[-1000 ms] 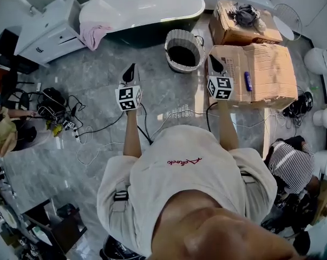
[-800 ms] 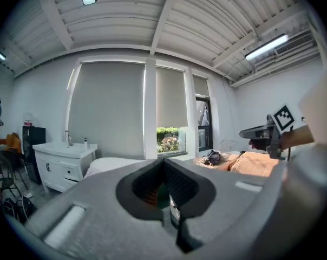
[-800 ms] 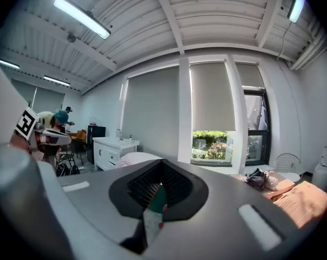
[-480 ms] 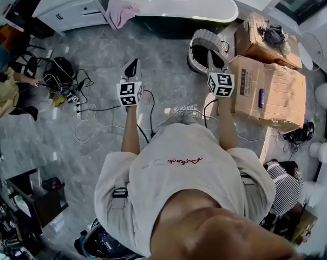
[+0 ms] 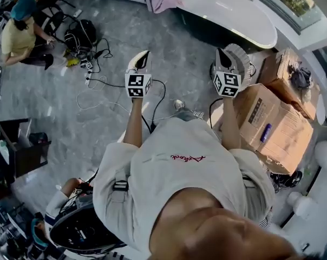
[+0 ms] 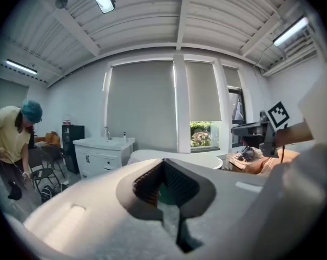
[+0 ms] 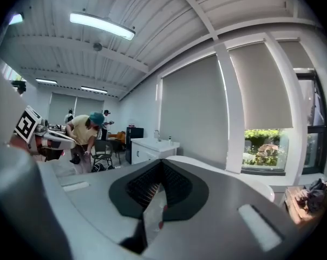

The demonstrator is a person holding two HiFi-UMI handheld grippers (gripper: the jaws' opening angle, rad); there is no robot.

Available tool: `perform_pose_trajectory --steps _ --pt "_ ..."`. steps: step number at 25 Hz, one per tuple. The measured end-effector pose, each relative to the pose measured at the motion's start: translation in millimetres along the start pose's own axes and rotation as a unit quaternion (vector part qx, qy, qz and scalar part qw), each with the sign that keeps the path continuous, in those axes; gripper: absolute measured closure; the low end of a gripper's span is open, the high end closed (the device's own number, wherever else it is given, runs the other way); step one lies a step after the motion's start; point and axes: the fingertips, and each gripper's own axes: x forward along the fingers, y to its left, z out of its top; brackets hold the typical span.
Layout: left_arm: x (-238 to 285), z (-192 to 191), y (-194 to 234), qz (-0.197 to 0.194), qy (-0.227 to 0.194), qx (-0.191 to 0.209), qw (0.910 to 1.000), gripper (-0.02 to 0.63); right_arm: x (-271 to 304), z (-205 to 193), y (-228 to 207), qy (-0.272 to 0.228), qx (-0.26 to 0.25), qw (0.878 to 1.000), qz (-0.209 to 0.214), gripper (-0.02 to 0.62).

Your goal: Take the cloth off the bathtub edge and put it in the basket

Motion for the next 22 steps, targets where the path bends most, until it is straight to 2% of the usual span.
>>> perform_pose_trajectory --steps 6,11,17,22 --pt "-12 0 68 0.081 0.005 -0.017 0.9966 0.606 85 17 55 -0.001 -0.013 0.996 0.09 0.589" --pt "-44 -11 103 0.167 0.017 -0.035 0.9852 0.606 137 23 106 0.0 -0.025 0.984 0.179 0.589" --pt "-93 -20 143 0.264 0.028 -0.054 0.9627 0.606 181 29 182 0.0 -0.031 0.96 0.279 0.589" --pt "-148 -28 159 0.348 0.039 -0.065 0.9343 0.606 199 30 250 -0.003 -0.035 0.931 0.364 0.589"
